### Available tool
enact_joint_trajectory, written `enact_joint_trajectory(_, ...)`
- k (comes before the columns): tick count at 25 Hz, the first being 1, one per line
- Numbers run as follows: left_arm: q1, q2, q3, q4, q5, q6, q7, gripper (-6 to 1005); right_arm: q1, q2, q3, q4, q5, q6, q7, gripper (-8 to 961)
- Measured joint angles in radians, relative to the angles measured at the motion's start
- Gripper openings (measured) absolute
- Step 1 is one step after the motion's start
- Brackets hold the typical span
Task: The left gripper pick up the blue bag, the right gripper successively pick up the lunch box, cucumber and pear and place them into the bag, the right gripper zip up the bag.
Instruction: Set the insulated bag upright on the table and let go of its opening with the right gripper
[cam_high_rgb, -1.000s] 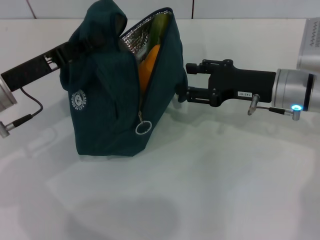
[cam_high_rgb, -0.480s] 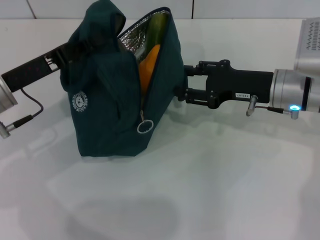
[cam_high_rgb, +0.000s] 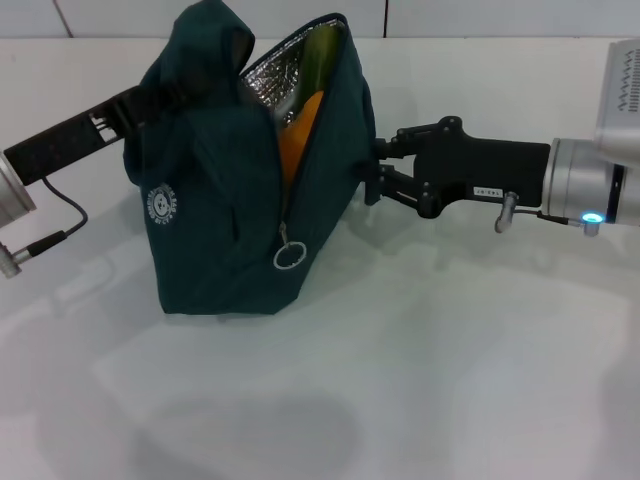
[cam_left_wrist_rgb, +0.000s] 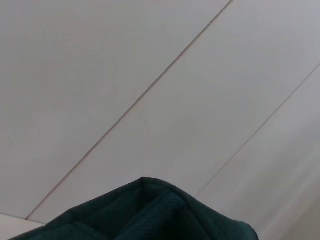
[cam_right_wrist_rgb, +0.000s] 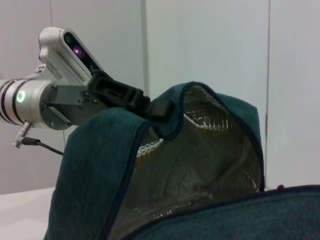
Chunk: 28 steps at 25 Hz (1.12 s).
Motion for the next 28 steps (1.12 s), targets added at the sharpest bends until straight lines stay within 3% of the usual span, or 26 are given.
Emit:
enact_joint_trajectory(5, -0.013, 0.0, 0.001, -0.009, 0.003, 0.001, 0.0, 37, -0.042, 0.0, -0.001, -0.016, 0.062, -0.042, -0.043, 217)
enact_joint_trajectory(13, -0.042, -0.001, 0.035, -0.033, 0.0, 0.004, 0.001, 38, -0.161, -0.002, -0.002, -0.161, 0.075, -0.139, -0.041, 163)
enact_joint_trajectory(22, -0.127, -0.003, 0.069, -0.161, -0.013, 0.001, 0.035, 37, -0.409, -0.028, -0.001, -0.51, 0.029, -0.253, 0.053, 129)
enact_joint_trajectory(28, -0.195, -0.007, 0.069, -0.249, -0.014, -0.007, 0.093, 40, -0.514, -0.046, 0.024, -0.616, 0.016, -0.258, 0.067, 115)
